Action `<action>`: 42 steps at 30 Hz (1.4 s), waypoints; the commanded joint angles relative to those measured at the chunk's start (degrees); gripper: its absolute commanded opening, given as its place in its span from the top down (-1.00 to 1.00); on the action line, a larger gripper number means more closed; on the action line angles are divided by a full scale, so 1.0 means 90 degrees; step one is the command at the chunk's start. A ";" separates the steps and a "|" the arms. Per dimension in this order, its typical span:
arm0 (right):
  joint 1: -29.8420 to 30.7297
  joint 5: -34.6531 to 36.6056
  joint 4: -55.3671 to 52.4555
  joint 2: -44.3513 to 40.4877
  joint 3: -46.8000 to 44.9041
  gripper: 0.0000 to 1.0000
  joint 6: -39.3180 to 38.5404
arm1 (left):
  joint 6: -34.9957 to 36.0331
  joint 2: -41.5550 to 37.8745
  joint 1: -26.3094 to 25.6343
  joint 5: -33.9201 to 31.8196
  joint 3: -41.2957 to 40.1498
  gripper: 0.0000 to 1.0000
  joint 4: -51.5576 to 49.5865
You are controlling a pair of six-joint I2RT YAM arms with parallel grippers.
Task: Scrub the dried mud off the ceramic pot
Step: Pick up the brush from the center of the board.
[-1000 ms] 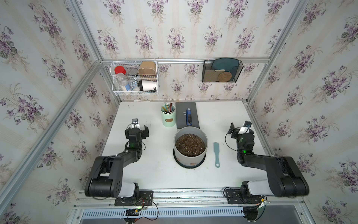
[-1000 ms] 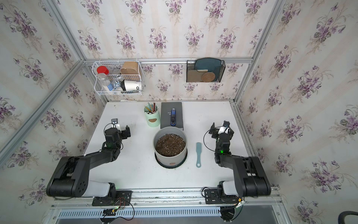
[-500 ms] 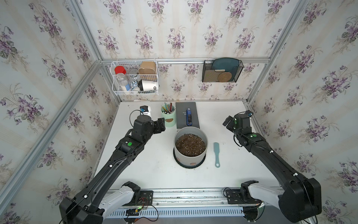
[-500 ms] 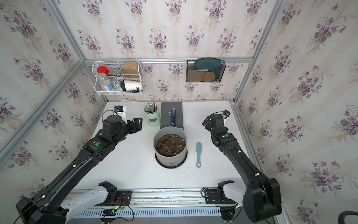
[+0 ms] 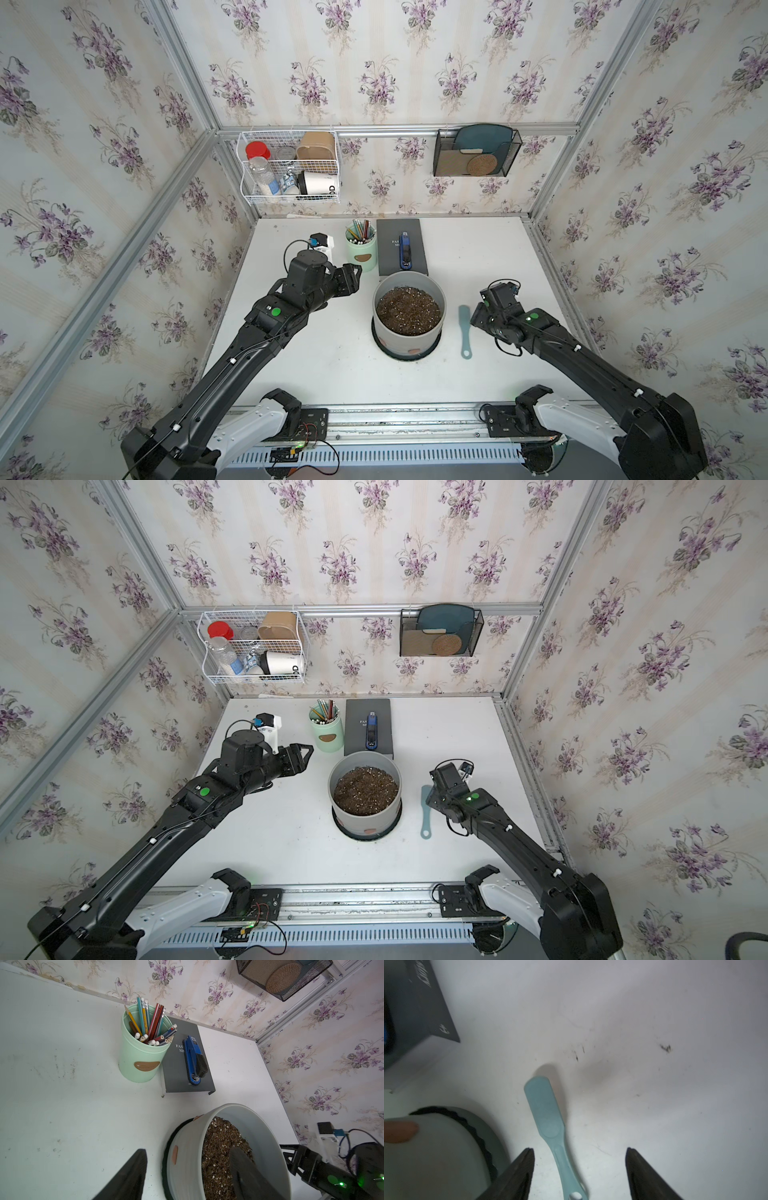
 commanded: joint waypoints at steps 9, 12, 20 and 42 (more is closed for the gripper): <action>0.0814 -0.0658 0.0480 0.1059 -0.0214 -0.18 -0.0186 | -0.0463 0.0052 0.0040 0.0786 -0.0151 -0.28 0.0522; 0.0817 -0.0681 0.0770 0.1376 -0.0284 -0.13 -0.0315 | -0.0516 -0.0024 0.0042 0.0772 -0.0272 -0.27 0.0524; 0.0818 -0.0806 0.1023 0.1774 -0.0418 0.34 -0.0341 | -0.0528 -0.0077 0.0041 0.0900 -0.0277 -0.24 0.0503; 0.0805 -0.2515 0.1408 -0.0358 0.1653 1.00 -0.1831 | -0.0626 0.0239 0.0218 0.3499 0.0029 -0.69 0.1952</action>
